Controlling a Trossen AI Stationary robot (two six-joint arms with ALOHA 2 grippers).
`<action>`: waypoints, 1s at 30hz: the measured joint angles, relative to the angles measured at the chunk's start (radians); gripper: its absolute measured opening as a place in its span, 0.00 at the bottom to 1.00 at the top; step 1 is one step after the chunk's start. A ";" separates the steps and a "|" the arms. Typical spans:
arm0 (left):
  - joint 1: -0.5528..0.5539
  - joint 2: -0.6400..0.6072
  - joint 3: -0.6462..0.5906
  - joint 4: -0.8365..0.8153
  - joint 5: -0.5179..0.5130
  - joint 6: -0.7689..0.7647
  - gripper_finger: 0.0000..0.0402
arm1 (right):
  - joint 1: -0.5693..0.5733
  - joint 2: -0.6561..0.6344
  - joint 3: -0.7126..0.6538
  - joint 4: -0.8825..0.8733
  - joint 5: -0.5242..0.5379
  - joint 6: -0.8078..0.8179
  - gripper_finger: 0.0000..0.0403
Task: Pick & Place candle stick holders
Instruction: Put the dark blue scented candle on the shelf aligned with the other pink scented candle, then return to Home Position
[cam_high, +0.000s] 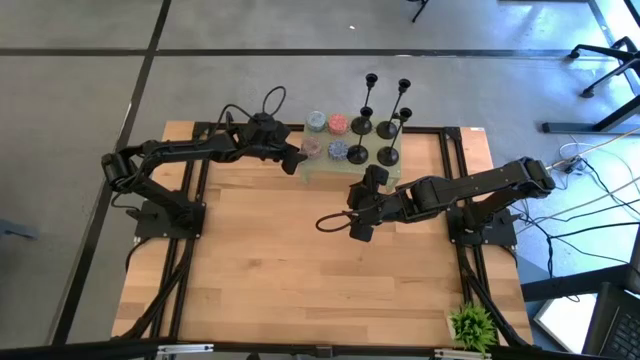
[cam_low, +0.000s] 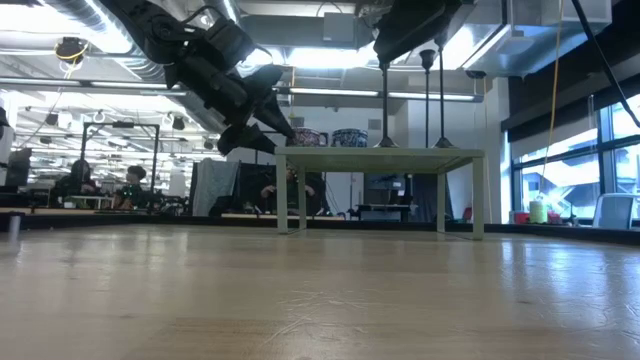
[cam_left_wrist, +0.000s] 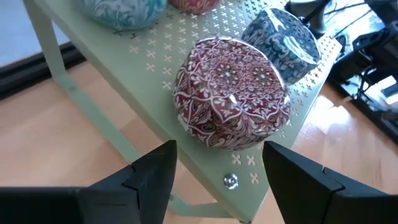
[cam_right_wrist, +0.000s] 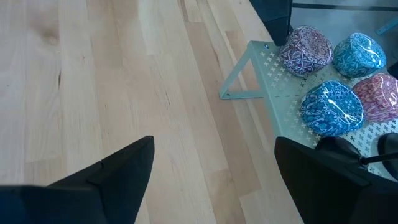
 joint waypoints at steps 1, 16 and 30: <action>-0.004 0.000 0.000 0.001 0.000 0.014 0.58 | 0.000 0.000 0.000 0.000 0.000 0.000 0.84; -0.047 -0.014 0.000 -0.014 0.001 0.117 0.58 | 0.000 0.000 0.000 0.000 0.000 0.000 0.84; -0.122 -0.401 0.000 -0.191 -0.051 0.268 0.54 | 0.007 -0.015 0.007 -0.016 0.062 0.057 0.71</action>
